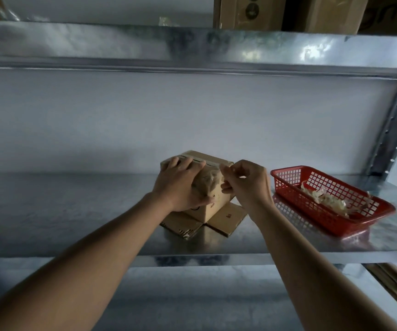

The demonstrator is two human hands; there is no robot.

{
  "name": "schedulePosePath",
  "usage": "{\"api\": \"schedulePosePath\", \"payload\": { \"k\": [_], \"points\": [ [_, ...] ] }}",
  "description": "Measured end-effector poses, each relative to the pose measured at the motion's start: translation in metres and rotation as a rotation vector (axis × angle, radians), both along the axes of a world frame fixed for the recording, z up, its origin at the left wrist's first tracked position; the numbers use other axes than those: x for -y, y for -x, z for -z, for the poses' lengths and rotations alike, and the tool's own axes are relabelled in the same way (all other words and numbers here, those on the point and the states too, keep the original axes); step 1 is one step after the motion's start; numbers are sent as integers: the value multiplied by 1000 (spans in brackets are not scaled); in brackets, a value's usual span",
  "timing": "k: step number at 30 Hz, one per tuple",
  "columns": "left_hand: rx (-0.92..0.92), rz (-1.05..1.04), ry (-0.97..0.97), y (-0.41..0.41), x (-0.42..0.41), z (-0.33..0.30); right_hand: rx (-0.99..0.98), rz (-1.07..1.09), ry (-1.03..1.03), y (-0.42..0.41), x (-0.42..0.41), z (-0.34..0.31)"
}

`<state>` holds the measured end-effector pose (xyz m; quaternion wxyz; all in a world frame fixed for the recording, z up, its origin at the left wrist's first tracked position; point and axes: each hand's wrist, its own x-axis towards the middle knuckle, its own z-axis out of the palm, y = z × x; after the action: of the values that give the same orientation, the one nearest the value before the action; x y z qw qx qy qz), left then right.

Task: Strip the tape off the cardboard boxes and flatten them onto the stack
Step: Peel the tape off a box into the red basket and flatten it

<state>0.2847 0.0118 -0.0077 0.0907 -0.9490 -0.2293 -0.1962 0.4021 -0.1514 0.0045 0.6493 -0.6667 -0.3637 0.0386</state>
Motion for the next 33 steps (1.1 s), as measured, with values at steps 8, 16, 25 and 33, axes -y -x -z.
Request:
{"api": "schedulePosePath", "payload": {
  "k": [8,16,25,33],
  "points": [
    [5,-59,10,-37,33,2,125,-24,97,-41,13,-2],
    [19,-129,19,-69,74,-1,7,-11,45,-73,42,-5],
    [18,-167,38,-105,96,-3,195,274,69,-111,79,-20],
    [79,-176,41,-121,100,6,196,41,354,-126,92,-21]
  ]
}}
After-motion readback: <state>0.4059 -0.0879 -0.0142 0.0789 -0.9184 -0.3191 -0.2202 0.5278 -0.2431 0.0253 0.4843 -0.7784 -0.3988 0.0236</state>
